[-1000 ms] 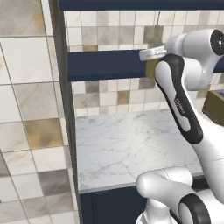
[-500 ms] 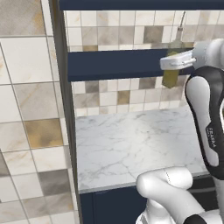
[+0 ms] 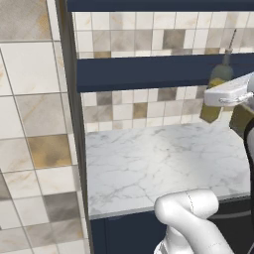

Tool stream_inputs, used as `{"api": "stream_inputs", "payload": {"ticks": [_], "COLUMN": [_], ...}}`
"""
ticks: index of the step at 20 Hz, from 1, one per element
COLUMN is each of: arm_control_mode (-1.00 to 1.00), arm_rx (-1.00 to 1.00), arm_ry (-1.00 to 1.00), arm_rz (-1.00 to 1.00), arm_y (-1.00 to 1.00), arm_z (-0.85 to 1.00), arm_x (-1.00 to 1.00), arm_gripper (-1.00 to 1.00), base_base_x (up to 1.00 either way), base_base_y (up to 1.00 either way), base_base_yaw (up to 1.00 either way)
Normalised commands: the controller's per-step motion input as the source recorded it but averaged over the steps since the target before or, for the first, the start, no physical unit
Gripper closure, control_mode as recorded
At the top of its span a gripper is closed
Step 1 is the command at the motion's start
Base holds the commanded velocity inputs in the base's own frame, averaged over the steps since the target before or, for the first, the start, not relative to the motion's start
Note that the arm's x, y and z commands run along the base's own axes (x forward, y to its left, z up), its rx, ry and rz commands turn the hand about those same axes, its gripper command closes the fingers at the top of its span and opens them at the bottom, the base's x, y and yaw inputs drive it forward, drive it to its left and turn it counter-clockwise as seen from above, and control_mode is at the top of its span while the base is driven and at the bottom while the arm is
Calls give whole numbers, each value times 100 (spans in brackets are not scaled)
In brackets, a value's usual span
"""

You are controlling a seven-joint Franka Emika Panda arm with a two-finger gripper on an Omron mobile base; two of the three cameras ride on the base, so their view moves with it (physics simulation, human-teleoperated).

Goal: Take 2 condiments from the cabinet and move them on the counter near the stove.Make sure the condiments are lined up with each other, next to each other.

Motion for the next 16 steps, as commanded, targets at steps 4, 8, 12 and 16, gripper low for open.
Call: {"api": "stream_inputs", "payload": {"ticks": [4, 8, 12, 16], "arm_control_mode": [-100, -100, -100, -100], "arm_rx": [1, 0, 0, 0], "arm_ry": [0, 0, 0, 0], "arm_rz": [0, 0, 0, 0], "arm_y": [-10, -10, -3, 0], "arm_z": [0, -1, -3, -1], "arm_x": [-51, -24, -2, 0], "arm_gripper": [100, 100, 100, 100], "base_base_x": [0, 0, 0, 0], "base_base_y": [0, 0, 0, 0], "base_base_yaw": [0, 0, 0, 0]}}
